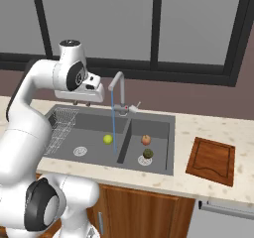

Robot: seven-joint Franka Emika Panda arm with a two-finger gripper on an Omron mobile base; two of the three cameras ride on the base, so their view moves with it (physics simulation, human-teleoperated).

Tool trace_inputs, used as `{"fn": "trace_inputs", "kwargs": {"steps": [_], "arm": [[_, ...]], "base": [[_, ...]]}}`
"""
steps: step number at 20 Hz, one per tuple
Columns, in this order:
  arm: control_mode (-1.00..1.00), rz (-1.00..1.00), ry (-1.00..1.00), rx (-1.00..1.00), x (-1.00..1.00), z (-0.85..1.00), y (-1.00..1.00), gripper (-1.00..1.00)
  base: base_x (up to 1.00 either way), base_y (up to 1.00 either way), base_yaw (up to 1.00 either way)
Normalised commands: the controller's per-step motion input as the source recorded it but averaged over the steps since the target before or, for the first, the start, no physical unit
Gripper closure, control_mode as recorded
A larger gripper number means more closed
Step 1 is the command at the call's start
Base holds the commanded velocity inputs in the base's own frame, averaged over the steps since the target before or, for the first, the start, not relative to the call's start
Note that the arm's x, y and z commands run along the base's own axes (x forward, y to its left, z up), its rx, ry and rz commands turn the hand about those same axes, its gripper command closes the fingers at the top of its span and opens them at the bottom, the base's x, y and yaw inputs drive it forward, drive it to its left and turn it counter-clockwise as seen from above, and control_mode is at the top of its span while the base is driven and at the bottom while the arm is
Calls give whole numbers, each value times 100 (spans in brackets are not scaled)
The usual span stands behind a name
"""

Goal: Pick the peach, pear, kiwi from the sink and place them on the cutting board to airdry. Then turn off the sink faucet.

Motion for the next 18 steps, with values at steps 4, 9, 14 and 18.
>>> {"fn": "trace_inputs", "kwargs": {"steps": [4, 9, 14, 18], "arm": [[-100, 0, 0, 0, -8, -2, 1, -100], [-100, 0, 1, 0, -4, -9, 3, -100], [-100, 0, 0, 0, 1, -18, 20, -100], [-100, 0, 0, 0, 3, -20, 17, -100]], "base": [[0, 0, 0], [0, 0, 0], [0, 0, 0], [0, 0, 0]]}}
